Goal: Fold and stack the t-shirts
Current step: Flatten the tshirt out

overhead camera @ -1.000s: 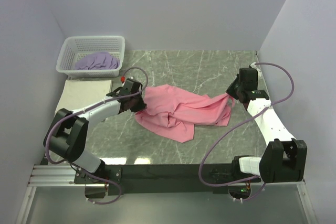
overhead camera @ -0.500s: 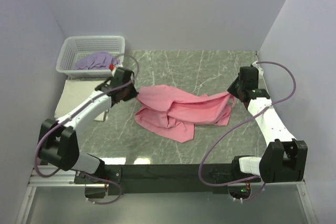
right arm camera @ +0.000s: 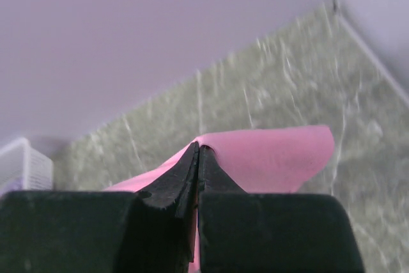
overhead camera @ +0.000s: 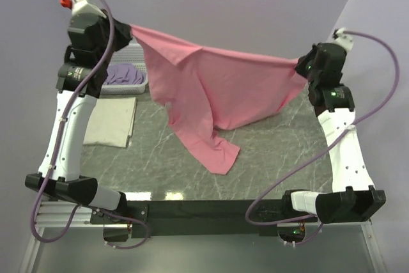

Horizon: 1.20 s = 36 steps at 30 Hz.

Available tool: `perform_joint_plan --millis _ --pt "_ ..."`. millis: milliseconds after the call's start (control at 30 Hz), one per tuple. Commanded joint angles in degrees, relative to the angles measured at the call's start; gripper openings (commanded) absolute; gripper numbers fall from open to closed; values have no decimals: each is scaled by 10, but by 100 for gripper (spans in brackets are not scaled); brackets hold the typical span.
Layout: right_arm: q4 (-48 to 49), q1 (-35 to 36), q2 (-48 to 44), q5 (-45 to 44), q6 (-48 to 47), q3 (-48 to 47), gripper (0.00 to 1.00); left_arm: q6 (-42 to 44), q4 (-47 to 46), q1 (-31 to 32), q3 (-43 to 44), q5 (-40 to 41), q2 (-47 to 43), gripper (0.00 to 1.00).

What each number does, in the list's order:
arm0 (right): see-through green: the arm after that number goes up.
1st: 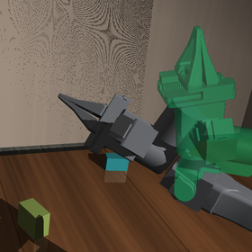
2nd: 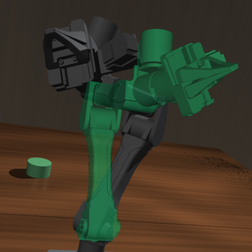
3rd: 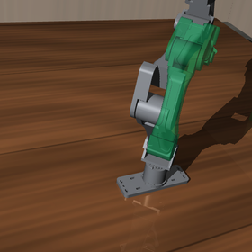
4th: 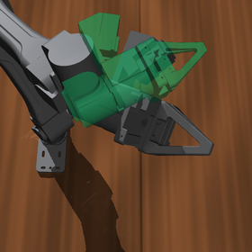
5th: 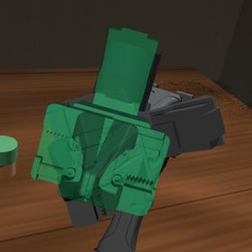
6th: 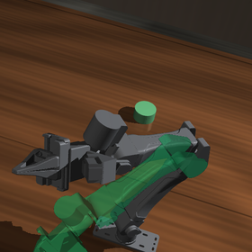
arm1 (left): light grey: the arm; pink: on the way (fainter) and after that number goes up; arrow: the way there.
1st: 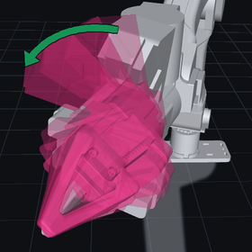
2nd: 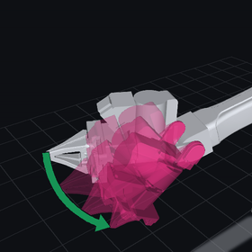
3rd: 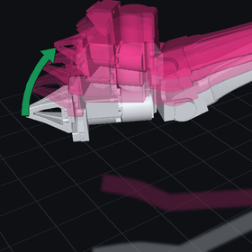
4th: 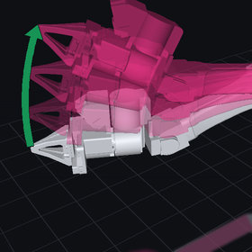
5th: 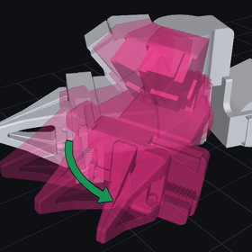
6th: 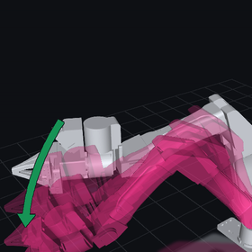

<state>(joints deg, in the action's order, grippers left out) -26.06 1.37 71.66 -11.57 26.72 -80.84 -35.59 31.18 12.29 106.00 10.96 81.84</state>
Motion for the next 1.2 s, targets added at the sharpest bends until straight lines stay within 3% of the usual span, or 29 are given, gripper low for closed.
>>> perform_joint_plan --millis 0,200,333,633,800,933,1167 --pt "7 -3 -21 -42 -52 -77 0 45 -22 -16 68 -8 -11 1" --pt "50 -3 -127 -15 -115 -70 0 83 -122 -16 15 -36 -132 1" --pt "75 -3 -216 -1 -141 -28 0 105 -138 -16 -27 -28 -235 1" --pt "82 -2 -369 33 -224 -14 0 157 -64 -16 87 -14 -307 1" --pt "48 -3 -369 73 -251 -48 0 172 -35 -16 130 -28 -285 1" --pt "20 -4 -322 128 -247 -40 0 172 -49 -16 84 -50 -236 1" --pt "73 -3 -232 146 -203 100 0 188 -106 -16 -15 -81 -55 1"
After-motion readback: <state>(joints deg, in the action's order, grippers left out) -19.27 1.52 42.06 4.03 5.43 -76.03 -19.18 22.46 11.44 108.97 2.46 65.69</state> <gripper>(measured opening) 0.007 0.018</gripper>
